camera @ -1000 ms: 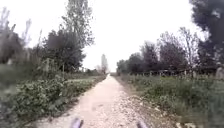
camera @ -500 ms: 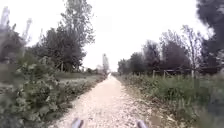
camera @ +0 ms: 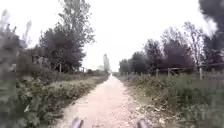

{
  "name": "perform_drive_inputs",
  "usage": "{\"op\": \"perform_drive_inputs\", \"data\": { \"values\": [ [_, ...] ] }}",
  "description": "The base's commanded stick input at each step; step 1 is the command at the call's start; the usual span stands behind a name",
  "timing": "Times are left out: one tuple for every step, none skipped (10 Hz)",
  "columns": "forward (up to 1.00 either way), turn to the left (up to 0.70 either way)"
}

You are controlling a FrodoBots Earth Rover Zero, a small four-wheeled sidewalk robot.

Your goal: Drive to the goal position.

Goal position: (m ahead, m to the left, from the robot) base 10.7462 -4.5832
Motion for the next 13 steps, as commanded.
{"op": "perform_drive_inputs", "data": {
  "values": [
    [0.70, 0.00],
    [0.70, 0.00],
    [0.70, 0.00],
    [0.70, 0.00],
    [0.70, 0.00],
    [0.70, 0.00],
    [0.70, 0.00],
    [0.70, 0.00],
    [0.70, 0.00],
    [0.70, 0.00],
    [0.70, 0.00],
    [0.70, 0.00],
    [0.70, 0.00]
  ]
}}
